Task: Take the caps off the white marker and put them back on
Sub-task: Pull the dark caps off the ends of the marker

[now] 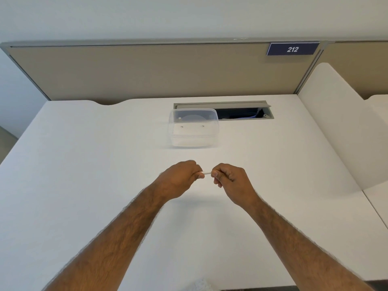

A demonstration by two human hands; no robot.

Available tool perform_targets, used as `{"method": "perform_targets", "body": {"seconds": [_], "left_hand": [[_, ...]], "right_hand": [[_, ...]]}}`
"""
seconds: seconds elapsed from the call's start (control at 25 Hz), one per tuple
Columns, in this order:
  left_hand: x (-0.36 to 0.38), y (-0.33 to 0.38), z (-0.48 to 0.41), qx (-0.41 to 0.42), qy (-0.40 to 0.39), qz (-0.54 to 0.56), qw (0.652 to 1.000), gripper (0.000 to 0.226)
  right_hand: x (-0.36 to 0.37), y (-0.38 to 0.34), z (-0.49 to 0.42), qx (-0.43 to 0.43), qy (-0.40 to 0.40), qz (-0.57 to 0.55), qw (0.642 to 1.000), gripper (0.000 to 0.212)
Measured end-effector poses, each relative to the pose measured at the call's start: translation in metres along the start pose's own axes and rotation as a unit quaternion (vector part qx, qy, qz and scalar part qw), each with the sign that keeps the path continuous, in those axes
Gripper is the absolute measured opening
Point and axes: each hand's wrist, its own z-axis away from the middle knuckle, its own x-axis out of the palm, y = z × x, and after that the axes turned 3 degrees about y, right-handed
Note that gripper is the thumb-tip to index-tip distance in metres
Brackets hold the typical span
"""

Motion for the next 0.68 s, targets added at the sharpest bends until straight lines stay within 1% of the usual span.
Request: {"method": "perform_targets", "body": {"seconds": [0.12,0.24,0.28,0.4,0.52,0.6,0.68], "left_hand": [[-0.001,-0.002,0.0,0.003,0.036,-0.021,0.999,0.018],[0.001,-0.003,0.004,-0.022,0.059,-0.008,0.998,0.007],[0.002,-0.002,0.006,-0.018,0.074,-0.003,0.997,0.006],[0.008,0.001,0.009,0.015,0.106,-0.013,0.994,0.013],[0.005,-0.002,0.01,0.005,0.079,0.02,0.997,0.01],[0.002,-0.002,0.009,0.001,0.042,0.022,0.999,0.02],[0.001,0.001,0.009,-0.006,0.03,-0.001,1.0,0.027]], "right_hand": [[0.003,0.003,0.005,0.016,-0.01,-0.013,1.0,0.022],[0.007,0.004,0.012,0.045,-0.013,-0.027,0.999,0.022],[0.009,0.003,0.013,0.052,-0.012,-0.034,0.998,0.022],[0.011,-0.003,0.012,0.062,-0.004,-0.055,0.997,0.022],[0.008,-0.008,0.01,0.068,-0.005,-0.05,0.996,0.021],[0.005,-0.008,0.01,0.075,-0.01,-0.046,0.996,0.019],[0.006,-0.008,0.01,0.076,-0.006,-0.044,0.996,0.012]]}}
